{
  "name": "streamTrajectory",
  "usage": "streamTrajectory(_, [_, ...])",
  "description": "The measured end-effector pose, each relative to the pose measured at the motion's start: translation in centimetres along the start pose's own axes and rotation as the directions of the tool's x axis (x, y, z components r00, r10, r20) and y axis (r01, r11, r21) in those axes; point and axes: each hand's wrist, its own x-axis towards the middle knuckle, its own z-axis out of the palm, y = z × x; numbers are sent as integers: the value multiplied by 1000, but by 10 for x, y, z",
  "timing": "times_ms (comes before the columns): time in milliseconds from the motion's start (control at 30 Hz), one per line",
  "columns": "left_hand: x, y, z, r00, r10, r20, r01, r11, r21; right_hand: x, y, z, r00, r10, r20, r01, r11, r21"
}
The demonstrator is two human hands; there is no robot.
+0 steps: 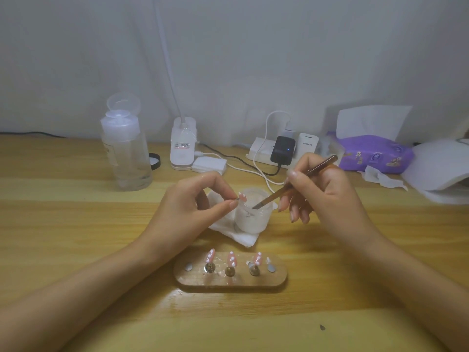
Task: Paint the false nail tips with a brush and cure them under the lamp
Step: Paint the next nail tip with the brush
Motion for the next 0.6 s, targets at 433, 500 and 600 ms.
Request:
streamTrajectory(433, [1, 0, 0, 1000, 12, -8, -11, 1000, 29, -1, 3, -4, 990, 12, -144, 6, 992, 122])
streamTrajectory(500, [1, 1, 0, 1000, 8, -8, -7, 1000, 26, -1, 2, -5, 989, -24, -149, 36, 996, 82])
streamTrajectory(600, [1, 1, 0, 1000, -1, -6, 1, 1000, 22, 0, -1, -4, 992, -91, -88, 88, 996, -34])
